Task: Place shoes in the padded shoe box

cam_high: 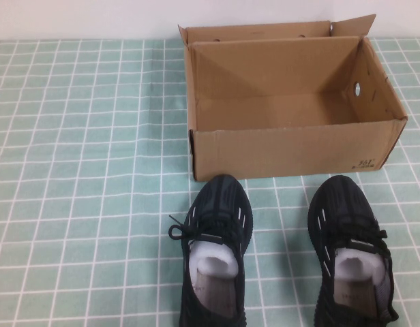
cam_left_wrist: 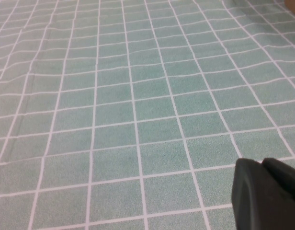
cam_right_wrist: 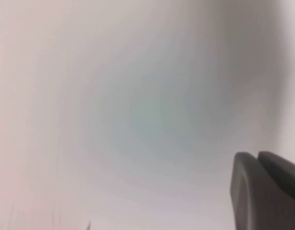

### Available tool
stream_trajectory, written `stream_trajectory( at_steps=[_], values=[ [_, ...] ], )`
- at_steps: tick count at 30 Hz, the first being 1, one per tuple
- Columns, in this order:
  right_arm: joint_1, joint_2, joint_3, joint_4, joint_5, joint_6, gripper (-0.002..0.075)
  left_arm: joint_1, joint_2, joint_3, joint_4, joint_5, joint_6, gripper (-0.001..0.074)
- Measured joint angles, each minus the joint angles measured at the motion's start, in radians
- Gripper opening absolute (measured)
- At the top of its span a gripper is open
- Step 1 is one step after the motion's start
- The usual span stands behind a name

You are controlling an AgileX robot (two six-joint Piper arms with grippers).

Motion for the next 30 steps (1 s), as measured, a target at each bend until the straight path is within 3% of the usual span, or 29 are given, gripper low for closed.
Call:
stream_trajectory(
  at_steps=[8, 13, 17, 20, 24, 30],
  values=[
    [0.000, 0.000, 0.000, 0.168, -0.117, 0.061, -0.0007, 0.000, 0.000, 0.000, 0.000, 0.000, 0.000, -0.0004],
    [0.000, 0.000, -0.012, 0.134, -0.323, 0.163, -0.0007, 0.000, 0.000, 0.000, 0.000, 0.000, 0.000, -0.0004],
    [0.000, 0.000, -0.108, 0.121, -0.325, 0.197, -0.0007, 0.000, 0.000, 0.000, 0.000, 0.000, 0.000, -0.0004],
    [0.000, 0.004, -0.231, 0.110, -0.208, 0.267, -0.0007, 0.000, 0.000, 0.000, 0.000, 0.000, 0.000, -0.0005],
    [0.000, 0.035, -0.439, 0.114, 0.122, 0.533, -0.0007, 0.000, 0.000, 0.000, 0.000, 0.000, 0.000, -0.0005],
    [0.000, 0.189, -0.733, -0.010, 0.572, 0.549, -0.0007, 0.000, 0.000, 0.000, 0.000, 0.000, 0.000, -0.0004]
  ],
)
